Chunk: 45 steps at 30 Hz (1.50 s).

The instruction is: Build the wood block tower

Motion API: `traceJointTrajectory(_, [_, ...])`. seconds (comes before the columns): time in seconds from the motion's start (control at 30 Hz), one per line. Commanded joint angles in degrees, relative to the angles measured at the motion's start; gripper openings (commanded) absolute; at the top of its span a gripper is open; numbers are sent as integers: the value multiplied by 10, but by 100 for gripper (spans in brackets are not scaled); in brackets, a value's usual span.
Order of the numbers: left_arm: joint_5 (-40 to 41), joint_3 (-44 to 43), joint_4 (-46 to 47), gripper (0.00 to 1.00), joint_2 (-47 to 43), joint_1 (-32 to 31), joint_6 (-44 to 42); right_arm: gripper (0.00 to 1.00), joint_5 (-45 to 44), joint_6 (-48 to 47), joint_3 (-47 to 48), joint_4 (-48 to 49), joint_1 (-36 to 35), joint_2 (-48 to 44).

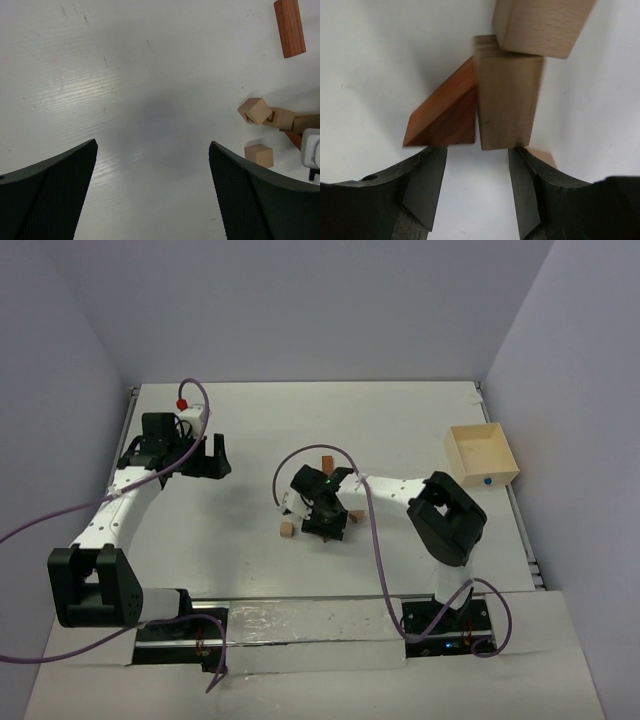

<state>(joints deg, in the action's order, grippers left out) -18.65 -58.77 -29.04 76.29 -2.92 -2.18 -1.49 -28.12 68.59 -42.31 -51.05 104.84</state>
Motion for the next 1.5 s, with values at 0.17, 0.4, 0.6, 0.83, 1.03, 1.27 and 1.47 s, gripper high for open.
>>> traceJointTrajectory(0.17, [-7, -7, 15, 99, -18, 8, -3, 53, 8, 27, 66, 55, 18, 42])
traceJointTrajectory(0.4, [-5, -8, 14, 99, -13, 9, -3, 51, 4, 12, 84, 48, 19, 37])
traceJointTrajectory(0.6, [-8, -12, 14, 99, -8, 9, 0, 60, 0, -3, 117, 38, 17, 33])
traceJointTrajectory(0.83, [-5, -14, 10, 99, -9, 9, -2, 62, 8, -51, 141, 13, 8, 56])
traceJointTrajectory(1.03, [2, -15, 4, 99, -12, 9, -8, 60, 11, -83, 137, -1, -5, 76])
traceJointTrajectory(1.27, [2, -18, 3, 99, -11, 10, -7, 59, 7, -128, 123, 17, -10, 80])
traceJointTrajectory(1.47, [2, -21, 0, 99, -8, 10, -6, 55, 5, -157, 144, 8, -10, 103])
